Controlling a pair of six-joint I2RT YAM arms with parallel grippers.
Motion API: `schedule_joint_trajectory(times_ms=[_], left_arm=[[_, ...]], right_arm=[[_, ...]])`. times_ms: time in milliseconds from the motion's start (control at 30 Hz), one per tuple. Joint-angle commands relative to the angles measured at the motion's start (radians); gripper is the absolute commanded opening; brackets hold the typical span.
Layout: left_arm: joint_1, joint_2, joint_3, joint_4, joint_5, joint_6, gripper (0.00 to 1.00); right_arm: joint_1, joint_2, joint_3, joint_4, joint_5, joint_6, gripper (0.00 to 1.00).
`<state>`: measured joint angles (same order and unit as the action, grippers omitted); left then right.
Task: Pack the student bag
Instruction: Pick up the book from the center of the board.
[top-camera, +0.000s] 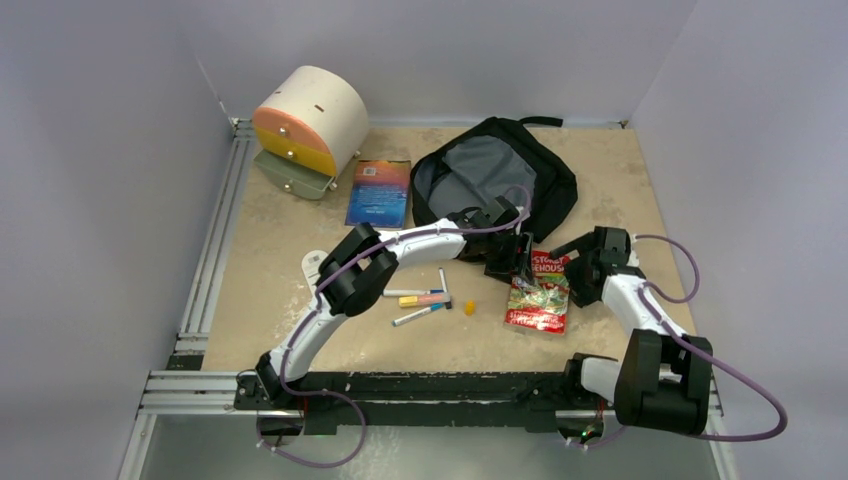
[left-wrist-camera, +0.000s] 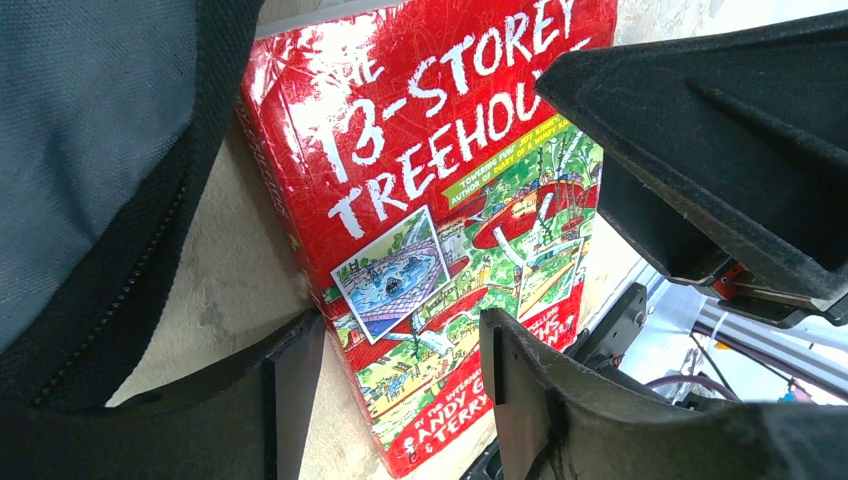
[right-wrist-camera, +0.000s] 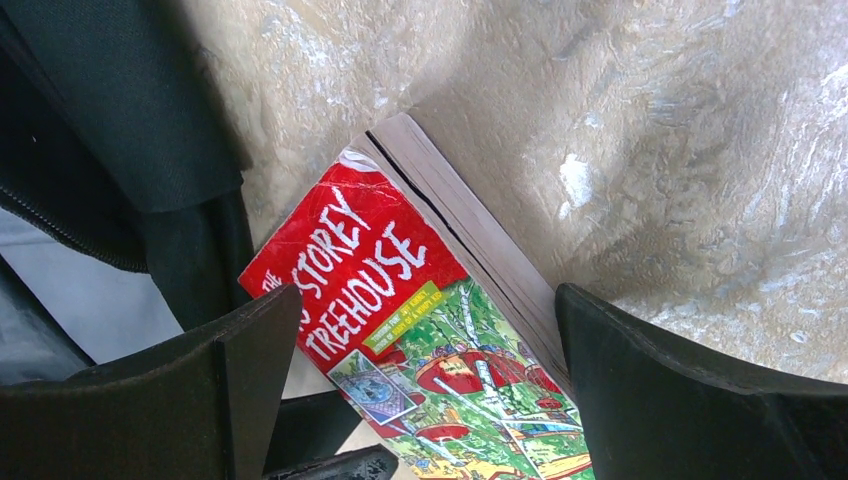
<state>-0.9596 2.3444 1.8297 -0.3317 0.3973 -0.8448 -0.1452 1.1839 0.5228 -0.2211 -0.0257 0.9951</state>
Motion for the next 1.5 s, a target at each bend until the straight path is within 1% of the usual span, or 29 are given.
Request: schedule_joint_trajectory(times_ms=[0, 200, 400, 800, 1200, 1400, 1467], left_arm=[[-0.028, -0.008, 0.041, 0.124, 0.087, 0.003, 0.55], [-0.028, -0.025, 0.053, 0.181, 0.14, -0.003, 0.49], [-0.028, -0.057, 0.063, 0.203, 0.145, 0.003, 0.49], [-0.029, -0.066, 0.1, 0.227, 0.178, -0.008, 0.49], [-0.028, -0.073, 0.155, 0.208, 0.153, 0.0, 0.52], [-0.028, -0.07, 0.146, 0.212, 0.144, 0.006, 0.52], [-0.029, -0.07, 0.136, 0.226, 0.145, 0.002, 0.51]], right_arm=[[0.018, 0.036, -0.06, 0.0, -0.145, 0.017, 0.99], [0.018, 0.048, -0.074, 0.002, -0.14, 0.009, 0.99], [0.018, 0.059, -0.074, 0.008, -0.136, 0.003, 0.99], [0.019, 0.096, -0.085, 0.036, -0.135, -0.016, 0.99], [0.019, 0.1, -0.088, 0.046, -0.143, -0.018, 0.99], [0.018, 0.103, -0.093, 0.054, -0.146, -0.025, 0.99], [0.019, 0.103, -0.096, 0.059, -0.149, -0.028, 0.99]])
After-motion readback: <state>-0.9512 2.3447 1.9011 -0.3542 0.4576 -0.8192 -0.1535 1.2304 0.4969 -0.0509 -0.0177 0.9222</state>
